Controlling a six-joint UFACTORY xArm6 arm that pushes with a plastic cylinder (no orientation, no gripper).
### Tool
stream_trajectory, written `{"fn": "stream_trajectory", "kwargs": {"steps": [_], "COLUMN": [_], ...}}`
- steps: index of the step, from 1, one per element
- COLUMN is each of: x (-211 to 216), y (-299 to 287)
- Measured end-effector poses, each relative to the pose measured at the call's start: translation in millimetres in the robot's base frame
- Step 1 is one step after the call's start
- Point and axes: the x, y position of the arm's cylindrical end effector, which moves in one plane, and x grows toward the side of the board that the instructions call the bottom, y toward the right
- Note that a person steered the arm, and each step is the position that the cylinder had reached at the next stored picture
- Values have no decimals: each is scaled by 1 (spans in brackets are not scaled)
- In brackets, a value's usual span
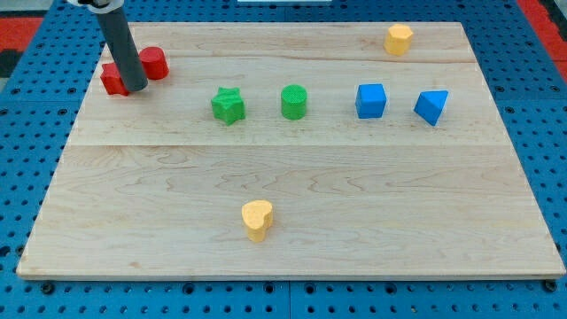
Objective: Push the red circle towards the yellow hexagon
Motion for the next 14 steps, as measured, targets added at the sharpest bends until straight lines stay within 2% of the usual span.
{"fn": "stream_trajectory", "kwargs": {"steps": [2, 4, 6, 7, 8, 10, 11, 12, 13, 14], "x": [-61, -92, -93, -98, -124, -100, -78, -48, -76, -80], "y": [4, -47, 99, 134, 91, 220, 179, 214, 227, 263]}}
